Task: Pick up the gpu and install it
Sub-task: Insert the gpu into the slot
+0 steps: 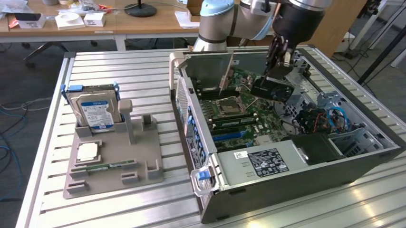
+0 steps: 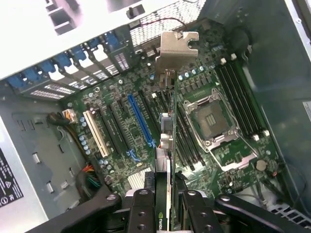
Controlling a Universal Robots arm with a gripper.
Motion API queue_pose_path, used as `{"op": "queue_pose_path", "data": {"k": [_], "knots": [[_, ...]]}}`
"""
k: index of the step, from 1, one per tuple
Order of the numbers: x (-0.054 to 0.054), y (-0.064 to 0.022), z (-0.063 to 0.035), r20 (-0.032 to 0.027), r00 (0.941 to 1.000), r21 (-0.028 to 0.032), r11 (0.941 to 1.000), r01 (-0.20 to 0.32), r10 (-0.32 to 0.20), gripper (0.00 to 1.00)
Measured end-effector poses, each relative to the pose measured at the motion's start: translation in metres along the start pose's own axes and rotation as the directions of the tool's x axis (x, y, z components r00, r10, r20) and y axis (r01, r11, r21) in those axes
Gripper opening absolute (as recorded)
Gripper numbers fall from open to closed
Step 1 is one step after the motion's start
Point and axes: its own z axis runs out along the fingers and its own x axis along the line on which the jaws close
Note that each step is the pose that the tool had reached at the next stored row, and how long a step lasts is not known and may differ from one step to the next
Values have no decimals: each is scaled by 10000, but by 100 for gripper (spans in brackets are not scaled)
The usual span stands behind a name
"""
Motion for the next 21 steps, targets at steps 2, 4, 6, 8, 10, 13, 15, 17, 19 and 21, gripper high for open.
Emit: {"op": "queue_pose_path", "data": {"k": [2,4,6,8,10,13,15,17,19,21], "knots": [[0,-1,6,-15,9996,-3,9996,279,-279,26],[0,-1,13,-30,9984,-8,9984,569,-569,26],[0,-1,20,-46,9964,-12,9964,852,-852,26],[0,-2,25,-60,9938,-17,9938,1110,-1110,26],[0,-2,30,-72,9907,-21,9907,1361,-1361,26],[1,-2,39,-92,9846,-29,9846,1748,-1748,26],[0,-3,45,-106,9797,-35,9797,2004,-2004,26],[0,-3,53,-119,9741,-41,9741,2259,-2259,26],[0,-4,60,-133,9675,-48,9676,2525,-2525,26],[1,-4,67,-145,9611,-54,9612,2759,-2759,26]]}}
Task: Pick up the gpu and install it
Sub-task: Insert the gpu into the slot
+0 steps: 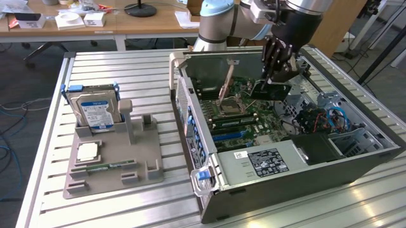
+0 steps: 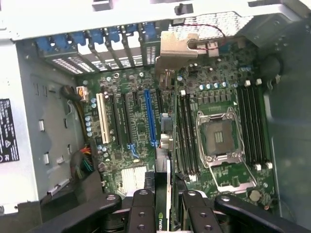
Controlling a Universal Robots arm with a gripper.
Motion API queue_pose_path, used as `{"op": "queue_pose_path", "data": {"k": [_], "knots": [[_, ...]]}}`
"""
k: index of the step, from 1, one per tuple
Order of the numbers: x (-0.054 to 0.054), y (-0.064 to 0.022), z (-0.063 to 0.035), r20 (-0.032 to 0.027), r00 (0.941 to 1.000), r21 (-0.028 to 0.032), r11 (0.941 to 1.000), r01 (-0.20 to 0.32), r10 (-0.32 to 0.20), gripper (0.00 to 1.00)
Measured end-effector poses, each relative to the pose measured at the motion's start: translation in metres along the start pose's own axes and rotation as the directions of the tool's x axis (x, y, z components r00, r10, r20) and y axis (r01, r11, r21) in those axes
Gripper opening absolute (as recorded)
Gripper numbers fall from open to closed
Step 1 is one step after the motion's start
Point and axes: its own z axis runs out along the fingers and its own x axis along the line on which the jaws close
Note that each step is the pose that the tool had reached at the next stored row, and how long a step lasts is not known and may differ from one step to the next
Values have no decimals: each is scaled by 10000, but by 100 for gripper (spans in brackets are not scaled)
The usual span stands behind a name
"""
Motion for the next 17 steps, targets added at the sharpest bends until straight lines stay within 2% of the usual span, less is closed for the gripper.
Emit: {"op": "queue_pose_path", "data": {"k": [5,11,17], "knots": [[0,-1,16,-31,9983,-8,9983,575,-575,26],[0,-2,31,-64,9928,-18,9928,1198,-1198,26],[0,-2,35,-71,9912,-21,9912,1325,-1325,26]]}}
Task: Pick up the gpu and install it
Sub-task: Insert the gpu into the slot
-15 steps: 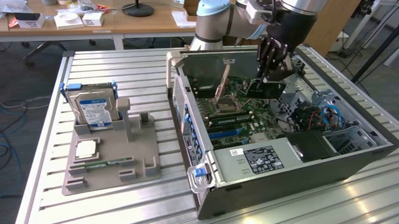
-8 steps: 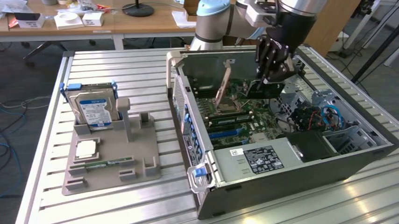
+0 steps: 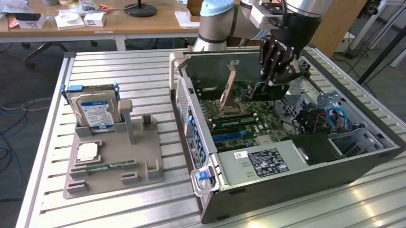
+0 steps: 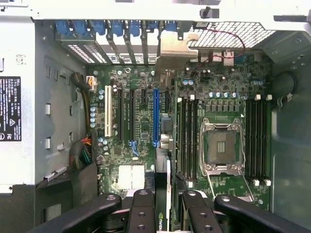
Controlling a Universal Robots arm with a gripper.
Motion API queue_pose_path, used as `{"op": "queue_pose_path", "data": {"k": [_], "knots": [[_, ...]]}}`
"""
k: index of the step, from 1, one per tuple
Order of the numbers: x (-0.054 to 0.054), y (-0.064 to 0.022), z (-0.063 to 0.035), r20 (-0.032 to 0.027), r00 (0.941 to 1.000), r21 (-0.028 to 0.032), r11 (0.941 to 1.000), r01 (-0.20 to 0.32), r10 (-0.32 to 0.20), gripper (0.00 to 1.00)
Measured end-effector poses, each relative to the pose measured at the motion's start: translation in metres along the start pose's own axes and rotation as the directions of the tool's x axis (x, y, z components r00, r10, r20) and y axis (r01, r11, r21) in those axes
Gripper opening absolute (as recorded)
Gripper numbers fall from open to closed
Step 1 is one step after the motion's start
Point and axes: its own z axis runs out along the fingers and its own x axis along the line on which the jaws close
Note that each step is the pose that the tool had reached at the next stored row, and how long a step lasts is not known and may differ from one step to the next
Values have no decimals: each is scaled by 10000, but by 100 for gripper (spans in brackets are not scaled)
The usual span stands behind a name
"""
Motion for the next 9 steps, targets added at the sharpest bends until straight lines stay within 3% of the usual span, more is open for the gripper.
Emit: {"op": "queue_pose_path", "data": {"k": [9], "knots": [[1,37,22,-1,10000,131,9999,67,-67,26]]}}
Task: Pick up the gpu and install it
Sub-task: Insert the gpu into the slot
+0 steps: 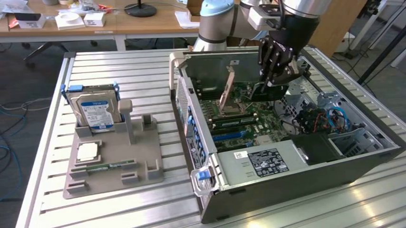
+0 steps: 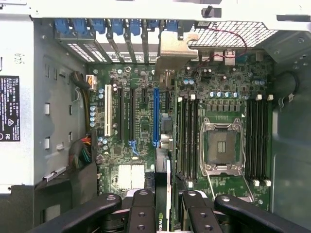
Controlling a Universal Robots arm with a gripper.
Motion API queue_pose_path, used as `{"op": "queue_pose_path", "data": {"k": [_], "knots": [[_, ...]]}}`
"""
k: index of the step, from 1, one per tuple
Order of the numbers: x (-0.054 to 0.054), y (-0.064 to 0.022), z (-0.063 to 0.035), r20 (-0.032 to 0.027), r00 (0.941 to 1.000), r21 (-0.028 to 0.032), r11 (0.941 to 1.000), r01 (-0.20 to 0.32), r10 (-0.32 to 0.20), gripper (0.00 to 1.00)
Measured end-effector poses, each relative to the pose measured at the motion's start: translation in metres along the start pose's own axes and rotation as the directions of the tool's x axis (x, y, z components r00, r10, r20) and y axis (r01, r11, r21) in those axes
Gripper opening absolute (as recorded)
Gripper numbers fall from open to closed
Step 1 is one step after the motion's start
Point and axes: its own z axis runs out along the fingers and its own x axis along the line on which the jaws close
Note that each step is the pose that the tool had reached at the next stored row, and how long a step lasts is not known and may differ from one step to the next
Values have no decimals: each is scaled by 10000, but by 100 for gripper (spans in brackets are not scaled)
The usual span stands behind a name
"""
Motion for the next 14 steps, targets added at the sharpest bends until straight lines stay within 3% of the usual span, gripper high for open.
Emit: {"op": "queue_pose_path", "data": {"k": [5,14], "knots": [[1,17,16,-3,10000,108,9999,92,-91,26],[1,17,36,4,9999,122,9999,104,-104,26]]}}
